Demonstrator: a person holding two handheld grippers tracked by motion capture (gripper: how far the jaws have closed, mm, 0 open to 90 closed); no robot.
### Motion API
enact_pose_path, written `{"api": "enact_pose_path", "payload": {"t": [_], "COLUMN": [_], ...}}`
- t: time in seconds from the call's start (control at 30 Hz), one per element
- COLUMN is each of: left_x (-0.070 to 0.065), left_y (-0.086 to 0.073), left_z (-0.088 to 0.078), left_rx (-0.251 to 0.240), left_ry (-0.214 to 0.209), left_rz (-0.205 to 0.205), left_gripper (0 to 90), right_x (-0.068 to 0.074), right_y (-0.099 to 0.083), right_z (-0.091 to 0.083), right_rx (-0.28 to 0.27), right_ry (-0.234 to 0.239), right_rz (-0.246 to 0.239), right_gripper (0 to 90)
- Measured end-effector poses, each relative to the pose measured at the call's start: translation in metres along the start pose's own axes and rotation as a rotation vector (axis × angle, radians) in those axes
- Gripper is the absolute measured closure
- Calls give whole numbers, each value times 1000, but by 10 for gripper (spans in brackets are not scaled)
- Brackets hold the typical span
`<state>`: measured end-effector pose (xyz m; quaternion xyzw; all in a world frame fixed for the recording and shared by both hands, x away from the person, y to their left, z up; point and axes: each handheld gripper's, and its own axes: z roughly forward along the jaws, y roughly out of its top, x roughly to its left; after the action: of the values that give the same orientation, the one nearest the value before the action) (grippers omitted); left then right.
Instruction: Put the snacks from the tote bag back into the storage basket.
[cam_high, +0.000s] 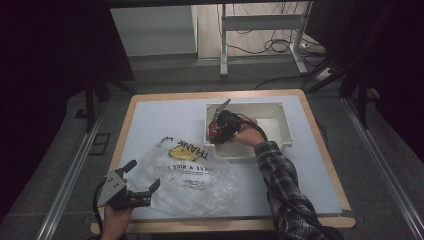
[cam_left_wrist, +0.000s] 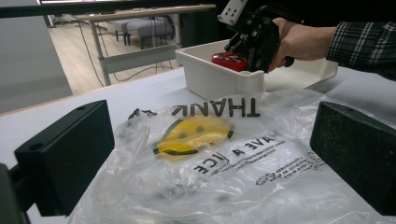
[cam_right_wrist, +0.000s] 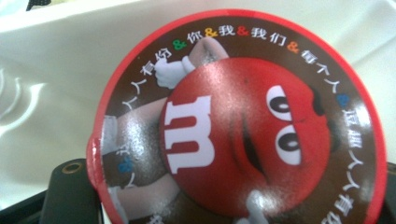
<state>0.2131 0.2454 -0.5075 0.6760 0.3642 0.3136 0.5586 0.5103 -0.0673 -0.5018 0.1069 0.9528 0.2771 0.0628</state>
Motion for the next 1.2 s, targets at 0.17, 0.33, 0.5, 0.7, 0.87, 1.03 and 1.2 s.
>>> {"api": "enact_pose_path", "payload": {"t": [0.17,0.33,0.5,0.7,0.87,1.03,1.2], "left_x": [0,0,0,0,0,0,0], "left_y": [0,0,0,0,0,0,0], "left_z": [0,-1,-1,-1,-1,-1,-1], "left_rx": [-2,-3,-3,-4,-4,-2,-3], "left_ry": [0,1,2,1,1,0,0], "left_rz": [-1,-1,-1,-1,0,2,1], "left_gripper": [0,0,0,0,0,0,0], "right_x": [-1,-2,-3,-5,-6,-6,-6], "right_y": [1,-1,-2,-3,-4,-5,-6], "right_z": [5,6,6,7,7,7,8], "right_rx": [6,0,-5,-14,-28,-29,-32], "right_ry": [0,-14,-11,-6,-8,-12,-11], "right_rz": [-8,-3,-10,-5,1,6,13], "right_gripper": [258,258,257,256,255,253,237]}}
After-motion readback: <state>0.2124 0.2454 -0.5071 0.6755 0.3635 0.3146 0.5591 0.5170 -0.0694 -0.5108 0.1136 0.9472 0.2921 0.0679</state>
